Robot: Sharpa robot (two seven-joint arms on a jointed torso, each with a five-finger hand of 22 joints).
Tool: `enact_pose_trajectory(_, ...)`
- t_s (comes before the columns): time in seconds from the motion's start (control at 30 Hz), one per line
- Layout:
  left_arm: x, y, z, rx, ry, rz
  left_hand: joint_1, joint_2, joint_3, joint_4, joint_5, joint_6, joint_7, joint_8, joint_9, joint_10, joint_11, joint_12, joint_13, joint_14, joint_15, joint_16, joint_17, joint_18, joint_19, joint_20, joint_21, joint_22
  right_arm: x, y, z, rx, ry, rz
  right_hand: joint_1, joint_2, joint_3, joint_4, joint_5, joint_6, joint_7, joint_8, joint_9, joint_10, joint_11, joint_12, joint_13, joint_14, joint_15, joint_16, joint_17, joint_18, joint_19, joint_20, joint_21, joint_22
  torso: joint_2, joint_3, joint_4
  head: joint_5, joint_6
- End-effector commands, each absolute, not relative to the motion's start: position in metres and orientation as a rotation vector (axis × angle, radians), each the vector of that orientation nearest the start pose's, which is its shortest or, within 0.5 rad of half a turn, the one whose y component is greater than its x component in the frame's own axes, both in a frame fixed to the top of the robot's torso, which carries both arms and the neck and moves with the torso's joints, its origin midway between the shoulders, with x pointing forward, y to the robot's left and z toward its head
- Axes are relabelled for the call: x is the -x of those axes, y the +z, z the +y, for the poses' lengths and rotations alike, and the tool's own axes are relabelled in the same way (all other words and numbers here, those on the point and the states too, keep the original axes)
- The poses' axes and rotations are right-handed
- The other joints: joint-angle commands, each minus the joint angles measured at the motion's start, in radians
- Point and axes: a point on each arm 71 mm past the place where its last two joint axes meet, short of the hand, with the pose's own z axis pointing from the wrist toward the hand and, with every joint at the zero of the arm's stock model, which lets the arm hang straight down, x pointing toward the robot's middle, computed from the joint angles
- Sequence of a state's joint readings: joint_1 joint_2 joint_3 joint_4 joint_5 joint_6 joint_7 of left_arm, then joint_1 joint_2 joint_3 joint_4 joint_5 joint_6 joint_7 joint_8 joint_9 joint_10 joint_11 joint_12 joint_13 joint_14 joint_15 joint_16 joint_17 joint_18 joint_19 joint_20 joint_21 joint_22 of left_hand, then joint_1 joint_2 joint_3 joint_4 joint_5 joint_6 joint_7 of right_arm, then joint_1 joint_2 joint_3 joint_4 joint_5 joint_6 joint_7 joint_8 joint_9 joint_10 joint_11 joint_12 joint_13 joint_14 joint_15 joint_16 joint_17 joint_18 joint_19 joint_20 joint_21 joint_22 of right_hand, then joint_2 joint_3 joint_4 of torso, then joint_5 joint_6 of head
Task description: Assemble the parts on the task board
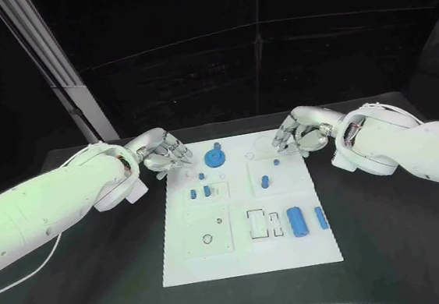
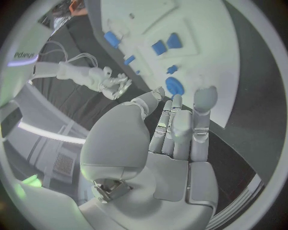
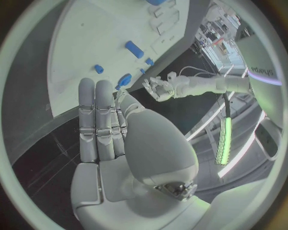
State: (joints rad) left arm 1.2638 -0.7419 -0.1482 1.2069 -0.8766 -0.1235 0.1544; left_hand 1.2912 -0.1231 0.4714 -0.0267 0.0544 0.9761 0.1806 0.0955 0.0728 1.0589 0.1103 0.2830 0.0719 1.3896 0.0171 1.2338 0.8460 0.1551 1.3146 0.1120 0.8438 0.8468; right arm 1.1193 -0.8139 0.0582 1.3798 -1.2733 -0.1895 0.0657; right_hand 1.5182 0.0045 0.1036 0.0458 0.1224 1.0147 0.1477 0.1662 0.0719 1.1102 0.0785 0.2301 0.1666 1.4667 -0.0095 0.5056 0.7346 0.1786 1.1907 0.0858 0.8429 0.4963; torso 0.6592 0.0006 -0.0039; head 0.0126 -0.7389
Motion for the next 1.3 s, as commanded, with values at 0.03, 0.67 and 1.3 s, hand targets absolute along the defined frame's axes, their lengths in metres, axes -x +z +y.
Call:
enact_pose_trajectory(0.03, -0.533, -0.195, 0.241, 0.744, -1.365, 1.575, -0.005, 0.007, -0.015, 0.006, 0.004, 0.011, 0.001, 0.008, 0.002, -0.007, -0.003, 0.017, 0.005, -0.039, 0.001, -0.044, -0.082, 0.019, -0.043, 0.003, -0.084, -0.073, -0.501, -0.206, -0.216, 0.313, 0.537, 1.744, -0.014, -0.024, 0.031, 0.000, -0.009, 0.007, 0.000, -0.018, -0.004, 0.011, 0.000, -0.036, -0.028, 0.019, -0.003, 0.018, 0.000, 0.003, -0.015, 0.003, 0.018, 0.017, 0.001, -0.0006, 0.0014, -0.019, 0.006)
enact_pose_trajectory(0.67, -0.518, -0.189, 0.232, 1.076, -1.632, 1.361, 0.002, 0.034, -0.046, 0.011, 0.005, 0.031, 0.001, 0.030, 0.004, -0.014, -0.005, 0.064, 0.014, -0.127, 0.002, -0.133, -0.246, 0.028, -0.091, 0.006, -0.175, -0.141, -0.496, -0.214, -0.194, 0.469, 0.438, 1.724, -0.043, -0.075, 0.153, -0.012, -0.060, -0.009, 0.014, -0.087, -0.004, -0.030, 0.017, -0.089, -0.100, 0.010, 0.009, 0.083, 0.011, -0.001, -0.025, 0.014, 0.065, 0.067, 0.002, -0.0007, 0.0011, -0.032, 0.011)
enact_pose_trajectory(1.3, -0.517, -0.189, 0.233, 1.085, -1.627, 1.346, 0.008, 0.043, -0.051, 0.009, 0.006, 0.035, -0.002, 0.038, 0.005, -0.014, -0.008, 0.080, 0.017, -0.137, 0.000, -0.143, -0.268, 0.029, -0.092, 0.005, -0.187, -0.150, -0.496, -0.227, -0.183, 0.500, 0.461, 1.772, -0.074, -0.091, 0.296, -0.022, -0.072, -0.008, 0.020, -0.103, -0.006, -0.029, 0.023, -0.103, -0.104, 0.010, 0.014, 0.170, 0.050, -0.010, -0.014, 0.018, 0.128, 0.142, 0.003, -0.0006, 0.0004, -0.035, 0.007)
